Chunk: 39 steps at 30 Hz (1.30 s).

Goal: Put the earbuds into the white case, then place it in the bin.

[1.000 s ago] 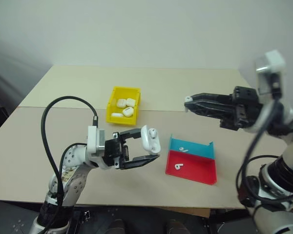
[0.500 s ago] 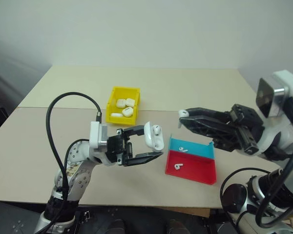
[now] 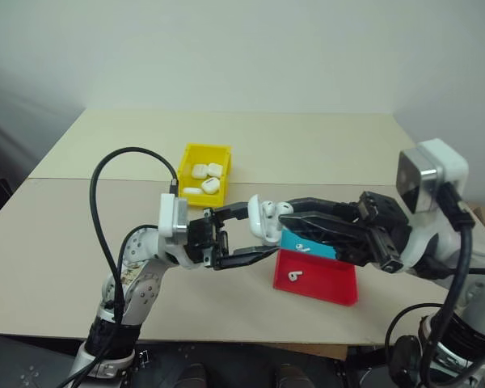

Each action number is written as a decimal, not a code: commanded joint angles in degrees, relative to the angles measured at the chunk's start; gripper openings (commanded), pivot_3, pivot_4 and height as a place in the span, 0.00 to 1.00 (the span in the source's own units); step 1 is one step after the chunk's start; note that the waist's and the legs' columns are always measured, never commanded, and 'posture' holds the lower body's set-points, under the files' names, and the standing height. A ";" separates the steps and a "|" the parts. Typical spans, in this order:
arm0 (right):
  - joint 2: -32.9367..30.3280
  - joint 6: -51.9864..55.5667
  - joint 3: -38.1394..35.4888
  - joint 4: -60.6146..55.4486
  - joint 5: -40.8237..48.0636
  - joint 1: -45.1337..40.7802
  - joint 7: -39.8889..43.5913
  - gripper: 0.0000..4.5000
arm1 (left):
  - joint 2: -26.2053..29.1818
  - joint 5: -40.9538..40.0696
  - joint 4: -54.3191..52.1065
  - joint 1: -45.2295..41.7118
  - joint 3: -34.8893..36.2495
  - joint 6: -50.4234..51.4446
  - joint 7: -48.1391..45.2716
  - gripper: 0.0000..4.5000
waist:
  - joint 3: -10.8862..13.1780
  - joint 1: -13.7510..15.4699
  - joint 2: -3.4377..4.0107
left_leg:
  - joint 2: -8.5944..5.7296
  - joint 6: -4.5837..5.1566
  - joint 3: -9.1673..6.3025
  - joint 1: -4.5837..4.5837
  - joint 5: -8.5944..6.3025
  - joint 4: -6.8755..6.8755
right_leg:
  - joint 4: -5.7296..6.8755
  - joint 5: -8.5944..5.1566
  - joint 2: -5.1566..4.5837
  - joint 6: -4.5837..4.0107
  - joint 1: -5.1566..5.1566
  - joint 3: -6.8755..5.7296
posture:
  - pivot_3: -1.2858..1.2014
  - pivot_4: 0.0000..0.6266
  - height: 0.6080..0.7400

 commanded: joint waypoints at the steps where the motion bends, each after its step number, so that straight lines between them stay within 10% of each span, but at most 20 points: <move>1: -2.49 -5.97 2.83 0.17 0.73 1.29 -0.17 0.24 | -0.09 -0.17 -0.83 -1.08 0.12 0.47 0.13 0.61 | 0.00 0.01 0.00 | 0.00 0.00 0.00 0.00 0.00 0.00 | -0.01 0.00 0.00 0.00 0.00 0.00 | 0.52 0.24 1.00; 39: -13.12 -27.39 15.00 0.31 -5.04 9.10 2.92 0.28 | -0.37 0.58 -0.90 -0.39 0.56 -0.75 0.07 0.61 | 0.01 0.39 -0.02 | 0.00 0.00 -0.02 -0.03 0.00 0.00 | -0.07 0.00 0.00 0.01 0.00 -0.01 | 0.52 0.24 1.00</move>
